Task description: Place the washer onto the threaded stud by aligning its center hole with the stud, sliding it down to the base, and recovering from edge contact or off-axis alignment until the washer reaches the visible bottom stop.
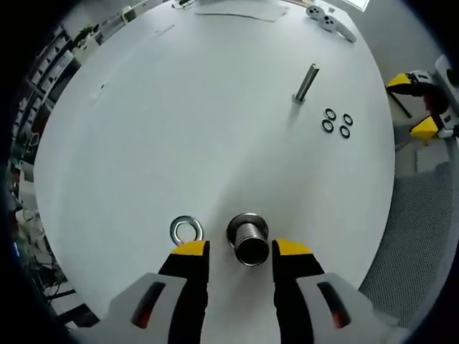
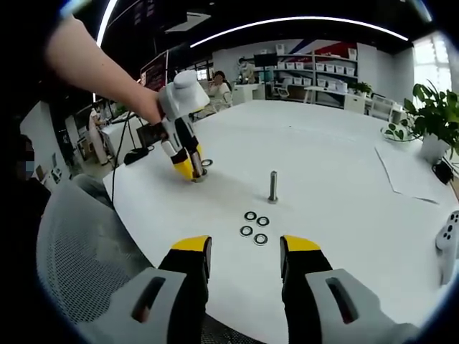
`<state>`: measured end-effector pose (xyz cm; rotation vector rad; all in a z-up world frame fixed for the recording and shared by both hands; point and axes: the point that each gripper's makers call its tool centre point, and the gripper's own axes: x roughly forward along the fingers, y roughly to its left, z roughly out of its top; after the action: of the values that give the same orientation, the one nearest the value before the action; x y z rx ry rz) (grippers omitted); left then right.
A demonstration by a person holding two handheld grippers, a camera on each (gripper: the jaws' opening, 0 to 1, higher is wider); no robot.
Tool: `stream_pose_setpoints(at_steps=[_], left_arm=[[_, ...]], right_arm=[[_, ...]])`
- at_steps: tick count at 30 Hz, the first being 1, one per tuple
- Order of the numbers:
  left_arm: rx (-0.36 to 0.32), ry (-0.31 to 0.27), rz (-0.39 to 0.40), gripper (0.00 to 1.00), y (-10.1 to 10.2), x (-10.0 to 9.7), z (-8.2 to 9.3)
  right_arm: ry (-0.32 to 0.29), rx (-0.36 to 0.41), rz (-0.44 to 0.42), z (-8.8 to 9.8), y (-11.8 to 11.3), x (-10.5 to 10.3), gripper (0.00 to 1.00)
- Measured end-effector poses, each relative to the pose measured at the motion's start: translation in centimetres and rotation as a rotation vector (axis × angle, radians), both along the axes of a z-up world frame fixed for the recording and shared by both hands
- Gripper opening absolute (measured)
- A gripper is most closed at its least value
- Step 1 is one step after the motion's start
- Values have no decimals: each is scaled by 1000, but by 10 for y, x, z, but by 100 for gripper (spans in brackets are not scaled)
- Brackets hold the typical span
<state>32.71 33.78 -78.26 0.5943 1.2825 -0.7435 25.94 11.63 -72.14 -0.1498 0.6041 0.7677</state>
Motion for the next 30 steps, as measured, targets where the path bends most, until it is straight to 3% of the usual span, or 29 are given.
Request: stream_pose_setpoints(at_steps=[30], left_arm=[[51,-21,19,34,41,5,8]], right_arm=[[4,-4,1,0,0,-1,41]])
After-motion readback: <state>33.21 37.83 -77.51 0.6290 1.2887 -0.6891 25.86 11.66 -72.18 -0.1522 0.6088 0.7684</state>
